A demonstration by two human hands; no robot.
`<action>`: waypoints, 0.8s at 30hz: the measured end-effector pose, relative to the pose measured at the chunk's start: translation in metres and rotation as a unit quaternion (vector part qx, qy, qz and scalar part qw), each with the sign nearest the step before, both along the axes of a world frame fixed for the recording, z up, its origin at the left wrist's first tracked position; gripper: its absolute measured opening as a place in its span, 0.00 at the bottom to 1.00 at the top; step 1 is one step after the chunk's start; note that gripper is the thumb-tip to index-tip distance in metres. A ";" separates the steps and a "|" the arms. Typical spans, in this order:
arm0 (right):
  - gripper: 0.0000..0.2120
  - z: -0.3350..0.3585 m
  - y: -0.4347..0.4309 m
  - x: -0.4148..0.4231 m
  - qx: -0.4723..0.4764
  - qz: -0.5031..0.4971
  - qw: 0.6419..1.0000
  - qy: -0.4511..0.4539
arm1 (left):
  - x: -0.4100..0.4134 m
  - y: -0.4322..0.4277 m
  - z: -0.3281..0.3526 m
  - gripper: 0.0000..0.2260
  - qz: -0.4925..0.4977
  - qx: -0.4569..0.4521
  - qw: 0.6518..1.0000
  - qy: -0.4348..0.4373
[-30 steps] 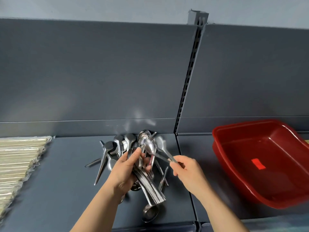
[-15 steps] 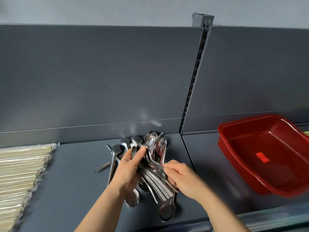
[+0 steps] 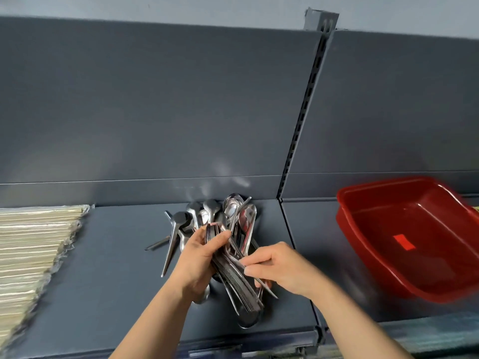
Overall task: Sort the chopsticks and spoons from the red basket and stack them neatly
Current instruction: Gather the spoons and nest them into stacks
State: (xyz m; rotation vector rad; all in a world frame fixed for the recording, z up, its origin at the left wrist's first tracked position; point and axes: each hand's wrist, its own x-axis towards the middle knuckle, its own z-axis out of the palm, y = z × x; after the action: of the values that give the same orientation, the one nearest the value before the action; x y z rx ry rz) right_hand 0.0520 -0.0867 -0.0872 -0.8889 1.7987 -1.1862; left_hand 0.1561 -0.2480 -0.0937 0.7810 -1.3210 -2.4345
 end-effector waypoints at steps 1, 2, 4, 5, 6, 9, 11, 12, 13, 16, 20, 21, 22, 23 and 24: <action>0.06 0.000 0.001 -0.003 0.001 0.014 1.000 0.007 | 0.000 0.001 -0.001 0.12 0.014 0.002 1.000 -0.003; 0.06 0.000 0.004 -0.006 0.002 0.020 1.000 0.018 | 0.001 0.002 -0.001 0.11 0.031 0.009 0.999 -0.002; 0.08 -0.003 0.010 -0.019 0.014 0.020 0.997 0.080 | 0.005 0.002 -0.002 0.09 0.073 0.037 0.997 0.010; 0.11 -0.007 0.014 -0.027 0.036 0.033 0.989 0.142 | 0.009 0.001 -0.002 0.08 0.093 0.054 0.994 0.015; 0.13 -0.012 0.017 -0.033 0.067 0.064 0.971 0.220 | 0.014 0.000 -0.001 0.08 0.108 0.066 0.992 0.014; 0.18 -0.027 0.019 -0.037 0.112 0.156 0.905 0.380 | 0.032 -0.002 -0.004 0.11 0.138 0.074 0.988 0.004; 0.14 -0.032 0.015 -0.035 0.090 0.171 0.885 0.423 | 0.042 0.001 -0.008 0.10 0.141 0.061 0.988 0.000; 0.12 -0.033 0.013 -0.035 0.075 0.178 0.878 0.437 | 0.046 0.004 -0.010 0.09 0.142 0.057 0.988 -0.002; 0.10 -0.034 0.012 -0.034 0.062 0.187 0.873 0.445 | 0.050 0.006 -0.012 0.09 0.141 0.055 0.988 0.001; 0.08 -0.031 0.015 -0.039 0.035 0.192 0.893 0.407 | 0.055 0.013 -0.014 0.06 0.159 0.061 0.985 0.031; 0.08 -0.022 0.029 -0.048 0.016 0.062 0.966 0.252 | 0.060 0.020 -0.019 0.11 0.172 0.022 0.984 0.030; 0.09 -0.020 0.029 -0.046 0.014 0.047 0.970 0.240 | 0.059 0.022 -0.019 0.12 0.168 0.019 0.985 0.031; 0.10 -0.018 0.026 -0.040 0.015 0.048 0.970 0.237 | 0.056 0.025 -0.018 0.12 0.167 0.020 0.985 0.029; 0.12 -0.016 0.023 -0.032 0.015 0.061 0.970 0.234 | 0.053 0.028 -0.017 0.12 0.169 0.021 0.985 0.025; 0.13 -0.014 0.020 -0.025 0.013 0.079 0.970 0.229 | 0.049 0.031 -0.017 0.12 0.171 0.020 0.985 0.021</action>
State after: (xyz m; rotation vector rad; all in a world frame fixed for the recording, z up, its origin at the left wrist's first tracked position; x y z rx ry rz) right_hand 0.0275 -0.0670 -0.1013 -1.3474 2.0483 -0.9002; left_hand 0.2054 -0.2168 -0.1107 0.8807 -1.0262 -2.1970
